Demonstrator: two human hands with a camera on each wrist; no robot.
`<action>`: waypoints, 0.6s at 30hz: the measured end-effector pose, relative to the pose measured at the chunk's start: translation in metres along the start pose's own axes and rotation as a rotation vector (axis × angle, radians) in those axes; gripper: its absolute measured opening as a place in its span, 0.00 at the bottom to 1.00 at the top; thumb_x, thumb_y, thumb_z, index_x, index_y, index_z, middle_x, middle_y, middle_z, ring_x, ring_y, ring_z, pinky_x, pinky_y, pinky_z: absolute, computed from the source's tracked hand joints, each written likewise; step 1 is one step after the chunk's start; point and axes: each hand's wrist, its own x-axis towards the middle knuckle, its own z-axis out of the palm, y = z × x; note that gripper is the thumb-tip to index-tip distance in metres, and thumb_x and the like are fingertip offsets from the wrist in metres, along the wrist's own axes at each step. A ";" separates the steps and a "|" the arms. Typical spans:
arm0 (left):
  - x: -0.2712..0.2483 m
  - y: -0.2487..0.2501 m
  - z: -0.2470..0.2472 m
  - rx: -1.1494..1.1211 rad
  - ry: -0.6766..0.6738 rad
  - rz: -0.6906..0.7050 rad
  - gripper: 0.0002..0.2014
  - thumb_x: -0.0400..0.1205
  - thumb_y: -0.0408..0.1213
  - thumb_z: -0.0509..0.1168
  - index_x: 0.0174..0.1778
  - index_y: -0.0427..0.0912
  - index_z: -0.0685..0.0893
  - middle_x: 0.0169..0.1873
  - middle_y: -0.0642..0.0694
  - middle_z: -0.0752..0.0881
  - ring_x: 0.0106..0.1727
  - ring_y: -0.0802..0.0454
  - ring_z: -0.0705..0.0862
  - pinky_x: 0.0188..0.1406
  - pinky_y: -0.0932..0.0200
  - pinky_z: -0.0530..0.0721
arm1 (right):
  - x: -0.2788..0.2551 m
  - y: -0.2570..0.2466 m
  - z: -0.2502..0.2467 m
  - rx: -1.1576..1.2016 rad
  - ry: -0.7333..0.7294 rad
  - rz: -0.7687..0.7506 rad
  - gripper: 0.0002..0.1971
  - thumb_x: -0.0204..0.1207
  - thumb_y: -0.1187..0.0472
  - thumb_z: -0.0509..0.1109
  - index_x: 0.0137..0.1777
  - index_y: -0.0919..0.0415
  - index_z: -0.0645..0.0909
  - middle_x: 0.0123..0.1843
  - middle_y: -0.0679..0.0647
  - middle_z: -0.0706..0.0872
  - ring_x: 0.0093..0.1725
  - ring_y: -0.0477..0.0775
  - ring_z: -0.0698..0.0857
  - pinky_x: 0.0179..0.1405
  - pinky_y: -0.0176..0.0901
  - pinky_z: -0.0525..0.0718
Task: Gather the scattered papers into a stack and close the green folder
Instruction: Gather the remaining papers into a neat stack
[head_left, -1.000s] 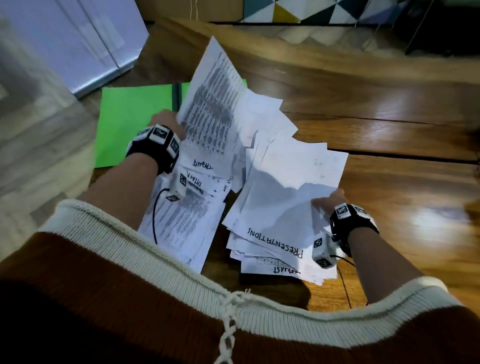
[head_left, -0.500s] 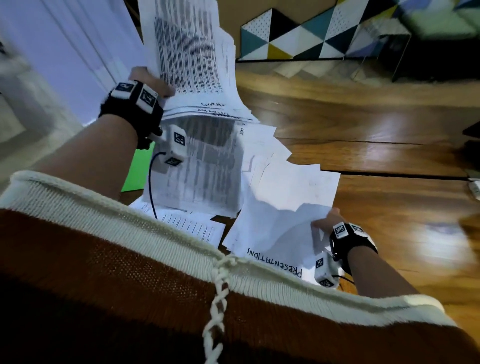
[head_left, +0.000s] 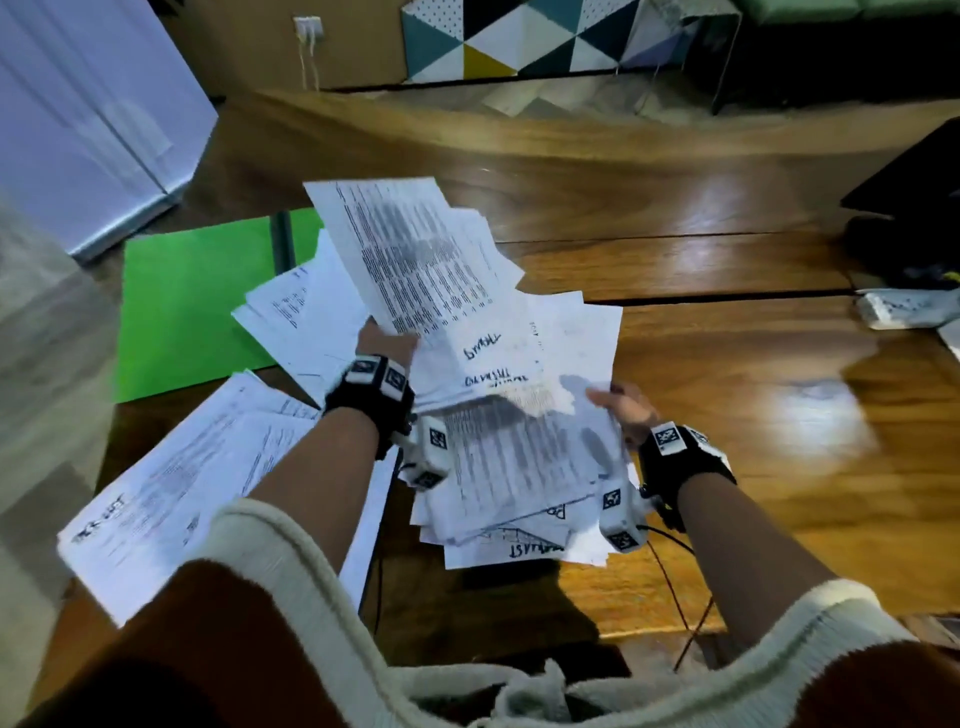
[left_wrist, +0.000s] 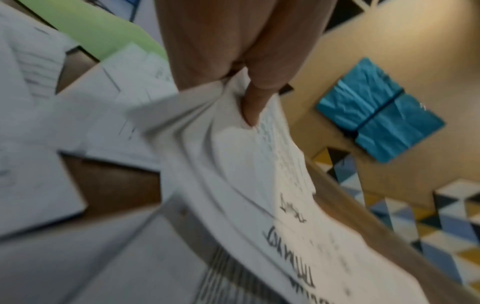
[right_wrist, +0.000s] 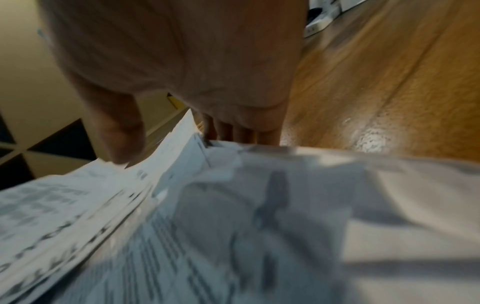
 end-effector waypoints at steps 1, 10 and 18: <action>-0.002 -0.007 0.008 0.021 -0.008 -0.020 0.27 0.83 0.31 0.62 0.77 0.29 0.63 0.73 0.33 0.73 0.73 0.41 0.73 0.64 0.61 0.77 | -0.006 -0.003 0.004 -0.070 0.035 -0.002 0.31 0.74 0.57 0.76 0.73 0.70 0.71 0.68 0.65 0.81 0.58 0.61 0.85 0.53 0.44 0.84; -0.007 -0.014 0.020 0.146 0.117 0.116 0.16 0.86 0.34 0.57 0.69 0.35 0.74 0.65 0.36 0.81 0.65 0.38 0.80 0.57 0.55 0.76 | -0.022 -0.003 0.019 -0.406 0.141 0.079 0.45 0.69 0.66 0.79 0.80 0.61 0.53 0.75 0.66 0.72 0.69 0.69 0.77 0.66 0.55 0.79; 0.028 0.015 -0.052 0.227 0.204 0.154 0.20 0.82 0.32 0.63 0.70 0.31 0.74 0.68 0.34 0.78 0.70 0.41 0.77 0.66 0.54 0.73 | -0.015 -0.006 0.018 -0.424 0.156 0.116 0.38 0.72 0.67 0.76 0.76 0.63 0.57 0.72 0.68 0.73 0.68 0.69 0.77 0.66 0.57 0.80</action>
